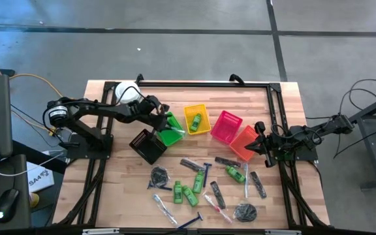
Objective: Pick & Place Travel size toiletries
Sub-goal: Put the blue toothbrush into the green bin, then put the blue razor into the black bin
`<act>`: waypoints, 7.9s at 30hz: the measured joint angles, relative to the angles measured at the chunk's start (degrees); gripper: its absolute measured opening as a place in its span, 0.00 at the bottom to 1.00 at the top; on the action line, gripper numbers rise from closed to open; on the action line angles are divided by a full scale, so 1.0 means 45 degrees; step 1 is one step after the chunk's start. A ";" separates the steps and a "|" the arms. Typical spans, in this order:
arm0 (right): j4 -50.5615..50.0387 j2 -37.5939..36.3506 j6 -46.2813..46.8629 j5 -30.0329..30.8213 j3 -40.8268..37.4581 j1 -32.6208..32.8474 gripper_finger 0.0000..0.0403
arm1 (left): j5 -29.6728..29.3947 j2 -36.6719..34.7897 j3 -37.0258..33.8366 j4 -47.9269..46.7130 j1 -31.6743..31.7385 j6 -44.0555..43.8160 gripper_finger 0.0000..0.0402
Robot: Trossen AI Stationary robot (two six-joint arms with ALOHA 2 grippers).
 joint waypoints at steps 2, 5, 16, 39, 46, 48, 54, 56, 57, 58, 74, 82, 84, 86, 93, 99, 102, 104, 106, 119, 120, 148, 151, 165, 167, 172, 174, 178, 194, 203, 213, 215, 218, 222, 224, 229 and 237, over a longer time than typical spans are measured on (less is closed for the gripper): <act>0.0000 -0.0001 -0.0003 -0.0001 -0.0002 0.0004 0.01 | -0.0009 0.0002 0.0000 -0.0017 0.0000 -0.0193 0.16; 0.0000 0.0001 -0.0008 0.0003 -0.0003 0.0000 0.01 | -0.0025 0.0000 0.0000 -0.0013 0.0000 -0.0609 0.22; 0.0000 0.0002 -0.0008 -0.0001 -0.0003 0.0002 0.01 | 0.0582 -0.0397 0.0239 0.0289 -0.0005 -0.2281 0.34; -0.0092 0.0002 0.0123 -0.0030 -0.0003 0.0004 0.01 | -0.5617 -1.0592 0.1469 -0.6116 -0.7171 -0.9391 0.00; -0.0092 0.0002 0.0133 -0.0006 -0.0003 0.0001 0.01 | -0.7539 -1.3897 -0.2757 -0.2882 -0.8170 -0.9303 0.00; -0.0092 0.0002 0.0138 -0.0006 0.0002 0.0004 0.01 | -0.7721 -1.4677 -0.3686 -0.2547 -0.8170 -0.9070 0.00; -0.0092 0.0001 0.0690 -0.0001 -0.0002 -0.0001 0.01 | -0.8337 -1.6660 -0.5298 -0.2405 -0.8170 -0.8704 0.00; -0.0094 0.0002 0.0755 -0.0006 -0.0003 0.0004 0.01 | -0.8387 -1.7195 -0.5727 -0.2439 -0.8170 -0.8685 0.00; -0.0097 0.0002 0.0755 -0.0001 -0.0002 0.0000 0.01 | -0.8383 -1.7424 -0.5923 -0.2469 -0.8170 -0.8686 0.00; -0.0095 0.0001 0.0755 -0.0001 0.0000 0.0002 0.01 | -0.8383 -1.7646 -0.6115 -0.2477 -0.8170 -0.8701 0.00; -0.0155 -0.0003 0.0711 0.0004 -0.0001 0.0002 0.01 | -0.8330 -1.8404 -0.7271 -0.2017 -0.8170 -0.9261 0.00; -0.0229 0.0002 0.1132 0.0000 -0.0002 0.0003 0.01 | -0.8334 -1.7597 -0.7281 -0.2092 -0.8170 -0.9754 0.00; -0.0327 0.0002 0.1134 0.0004 0.0000 0.0003 0.01 | -0.8334 -1.7356 -0.7283 -0.2096 -0.8170 -0.9754 0.00; -0.0348 0.0002 0.1121 0.0004 0.0002 -0.0001 0.01 | -0.8347 -1.7175 -0.7289 -0.2066 -0.8170 -0.9754 0.00; -0.0364 0.0002 0.1133 0.0004 0.0001 -0.0001 0.01 | -0.8412 -1.7125 -0.7325 -0.1729 -0.8170 -0.9867 0.00; -0.0365 0.0002 0.1290 0.0101 -0.0002 0.0004 0.01 | -0.8393 -1.7121 -0.7325 -0.1811 -0.8170 -1.0144 0.00; 0.0043 0.0027 0.2345 0.0710 -0.0003 -0.0001 0.01 | -0.8384 -1.7121 -0.7325 -0.1811 -0.8170 -1.0188 0.00; 0.0410 0.0446 0.2760 0.0873 0.0000 0.0002 0.01 | -0.8383 -1.7121 -0.7325 -0.1811 -0.8170 -1.0391 0.00; 0.0552 0.1120 0.3150 0.0931 0.0043 0.0013 0.01 | -0.8378 -1.7121 -0.7325 -0.1783 -0.8170 -1.0462 0.00; 0.0176 0.9167 0.3946 0.0972 0.3645 0.0013 0.01 | -0.8364 -1.7121 -0.7325 -0.1787 -0.8170 -1.0798 0.00; -0.0042 0.9800 0.3784 0.0912 0.4140 0.0025 0.01 | -0.8364 -1.7121 -0.7325 -0.1787 -0.8170 -1.0797 0.00; 0.0463 1.1780 0.2766 0.0594 0.5663 0.0096 0.01 | -0.7169 -1.7026 -0.7325 -0.1867 -0.8174 -1.1138 0.00; -0.1482 1.3526 0.2988 0.0144 0.7052 0.0225 0.01 | -0.7169 -1.7024 -0.7325 -0.1862 -0.8174 -1.1143 0.00; -0.6671 1.9951 0.2795 -0.0197 1.3213 0.0523 0.04 | -0.7168 -1.7025 -0.7320 -0.1890 -0.8174 -1.1527 0.00; -0.6717 2.0291 0.4079 -0.0374 1.3613 0.0392 0.09 | -0.7164 -1.7024 -0.7320 -0.1923 -0.8174 -1.1648 0.00; -0.6661 2.0402 0.7195 -0.1074 1.3992 0.0154 0.17 | -0.7144 -1.7024 -0.7310 -0.2007 -0.8174 -1.2094 0.00; -0.6683 2.0402 0.7380 -0.1809 1.3990 0.0111 0.18 | -0.7144 -1.7029 -0.7310 -0.2016 -0.8174 -1.2143 0.00; -0.6803 2.0457 0.8470 -0.1877 1.3995 0.0070 0.14 | -0.7140 -1.7029 -0.7308 -0.2049 -0.8174 -1.2153 0.00; -0.6661 2.2118 0.8805 -0.1691 1.3992 -0.0109 0.12 | -0.7142 -1.7024 -0.7305 -0.2117 -0.8174 -1.2095 0.00; -0.6203 2.2840 0.8235 -0.1262 1.3995 0.0337 0.08 | -0.7144 -1.7027 -0.7305 -0.2117 -0.8174 -1.2095 0.00; -0.6822 2.2845 0.7977 -0.2005 1.3995 0.0487 0.07 | -0.7149 -1.7024 -0.7305 -0.2129 -0.8174 -1.2095 0.00; -0.7105 2.2845 0.7979 -0.1891 1.3995 0.0550 0.07 | -0.7149 -1.7024 -0.7305 -0.2131 -0.8173 -1.2095 0.00; -0.7310 2.2845 0.8035 -0.1619 1.3995 0.0587 0.07 | -0.7150 -1.7024 -0.7305 -0.2132 -0.8174 -1.2095 0.00; -0.7385 2.2850 0.8047 -0.1653 1.3995 0.0590 0.07 | -0.7149 -1.7024 -0.7305 -0.2132 -0.8174 -1.2095 0.00; -0.7071 2.2787 0.7998 -0.1608 1.3992 0.0644 0.07 | -0.7154 -1.7024 -0.7305 -0.2132 -0.8173 -1.2095 0.00; -0.7114 2.2122 0.7952 -0.1421 1.4453 0.0962 0.07 | -0.7154 -1.7024 -0.7310 -0.2132 -0.8174 -1.2095 0.00; -0.9934 2.1883 0.1382 -0.0574 1.5515 0.1597 0.07 | -0.7158 -1.7022 -0.7310 -0.2137 -0.8173 -1.2095 0.00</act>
